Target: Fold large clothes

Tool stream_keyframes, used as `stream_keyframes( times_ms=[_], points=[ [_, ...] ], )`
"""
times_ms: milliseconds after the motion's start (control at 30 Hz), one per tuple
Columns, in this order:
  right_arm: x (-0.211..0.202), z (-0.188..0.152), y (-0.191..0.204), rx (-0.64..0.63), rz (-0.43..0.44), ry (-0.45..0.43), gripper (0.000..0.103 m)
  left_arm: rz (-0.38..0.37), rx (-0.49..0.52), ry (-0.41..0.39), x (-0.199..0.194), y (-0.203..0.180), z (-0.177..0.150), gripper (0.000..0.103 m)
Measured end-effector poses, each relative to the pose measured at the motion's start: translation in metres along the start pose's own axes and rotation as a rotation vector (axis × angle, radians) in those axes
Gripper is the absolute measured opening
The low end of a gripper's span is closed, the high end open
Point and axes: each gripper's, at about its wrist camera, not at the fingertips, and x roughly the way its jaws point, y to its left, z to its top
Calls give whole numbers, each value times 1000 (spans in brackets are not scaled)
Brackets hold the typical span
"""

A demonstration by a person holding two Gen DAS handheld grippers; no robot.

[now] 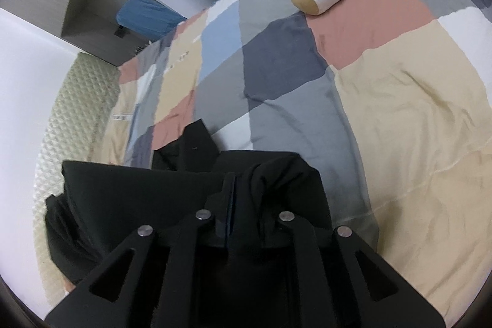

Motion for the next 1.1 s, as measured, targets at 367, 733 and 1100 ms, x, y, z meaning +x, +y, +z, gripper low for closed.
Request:
stream_keyframes(
  times_ms=[367, 733, 1100],
  points=[
    [-96, -31, 18, -60, 54, -143, 81, -212, -143, -79, -111, 52, -26, 70],
    [-104, -94, 108, -338, -66, -244, 81, -33, 307, -201, -127, -53, -95, 70],
    [12, -111, 154, -488, -190, -249, 82, 140, 514, -196, -14, -139, -104, 70]
  ],
)
